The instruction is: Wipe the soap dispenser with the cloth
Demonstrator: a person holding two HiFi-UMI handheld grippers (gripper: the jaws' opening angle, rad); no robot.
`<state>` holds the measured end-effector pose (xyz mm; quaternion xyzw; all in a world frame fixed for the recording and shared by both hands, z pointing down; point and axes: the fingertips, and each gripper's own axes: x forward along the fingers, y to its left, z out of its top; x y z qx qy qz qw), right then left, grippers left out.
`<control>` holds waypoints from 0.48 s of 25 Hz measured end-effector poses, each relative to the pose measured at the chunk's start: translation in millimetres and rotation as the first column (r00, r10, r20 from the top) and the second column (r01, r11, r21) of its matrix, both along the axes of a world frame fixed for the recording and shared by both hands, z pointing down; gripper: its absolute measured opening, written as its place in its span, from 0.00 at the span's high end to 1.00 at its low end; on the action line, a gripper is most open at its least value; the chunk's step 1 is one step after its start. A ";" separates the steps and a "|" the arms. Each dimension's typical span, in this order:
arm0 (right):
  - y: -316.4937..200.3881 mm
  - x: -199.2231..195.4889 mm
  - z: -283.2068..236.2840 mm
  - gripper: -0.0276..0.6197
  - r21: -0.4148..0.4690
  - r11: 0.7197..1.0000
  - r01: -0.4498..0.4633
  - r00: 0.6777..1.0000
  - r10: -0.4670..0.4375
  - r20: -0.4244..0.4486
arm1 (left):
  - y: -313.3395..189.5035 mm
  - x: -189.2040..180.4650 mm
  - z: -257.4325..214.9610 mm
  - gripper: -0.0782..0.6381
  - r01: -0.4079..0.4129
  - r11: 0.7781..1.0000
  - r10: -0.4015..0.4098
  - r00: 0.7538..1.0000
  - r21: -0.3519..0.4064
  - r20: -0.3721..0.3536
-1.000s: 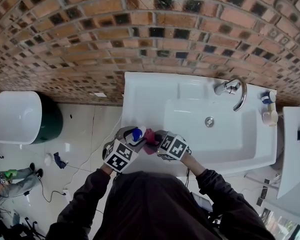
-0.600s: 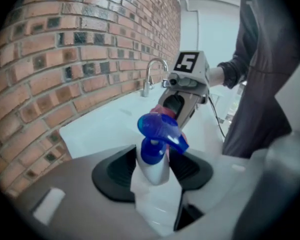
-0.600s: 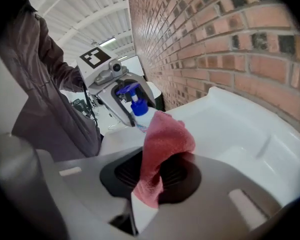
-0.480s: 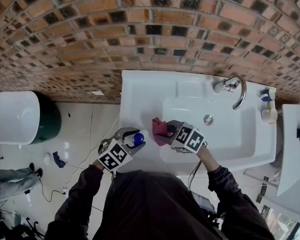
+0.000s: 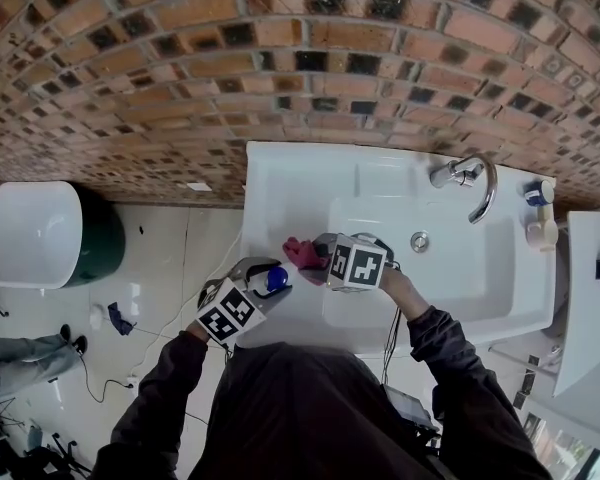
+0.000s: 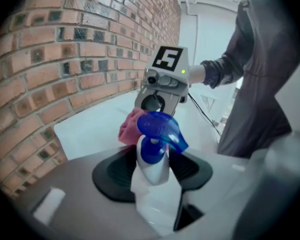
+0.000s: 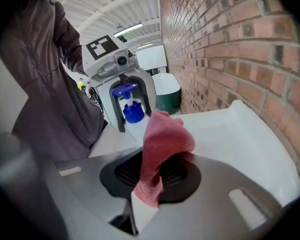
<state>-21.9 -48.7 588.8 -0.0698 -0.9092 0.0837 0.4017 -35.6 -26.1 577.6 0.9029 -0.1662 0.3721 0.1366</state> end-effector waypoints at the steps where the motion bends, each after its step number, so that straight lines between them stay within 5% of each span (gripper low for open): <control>1: 1.7 -1.0 9.8 0.85 -0.011 1.000 0.009 1.000 -0.009 -0.024 | 0.6 -0.5 0.4 0.60 0.003 1.000 -0.003 1.000 -0.003 0.000; 6: 1.9 -7.3 53.6 0.85 0.072 0.995 0.072 0.983 -0.059 -0.173 | 0.8 -0.4 0.8 0.60 0.008 1.000 -0.009 1.000 -0.010 -0.004; 12: -3.0 -8.2 40.9 0.85 0.097 0.995 -0.037 0.989 0.050 -0.142 | -0.1 -1.2 4.6 0.59 0.055 0.998 -0.055 0.998 0.000 0.008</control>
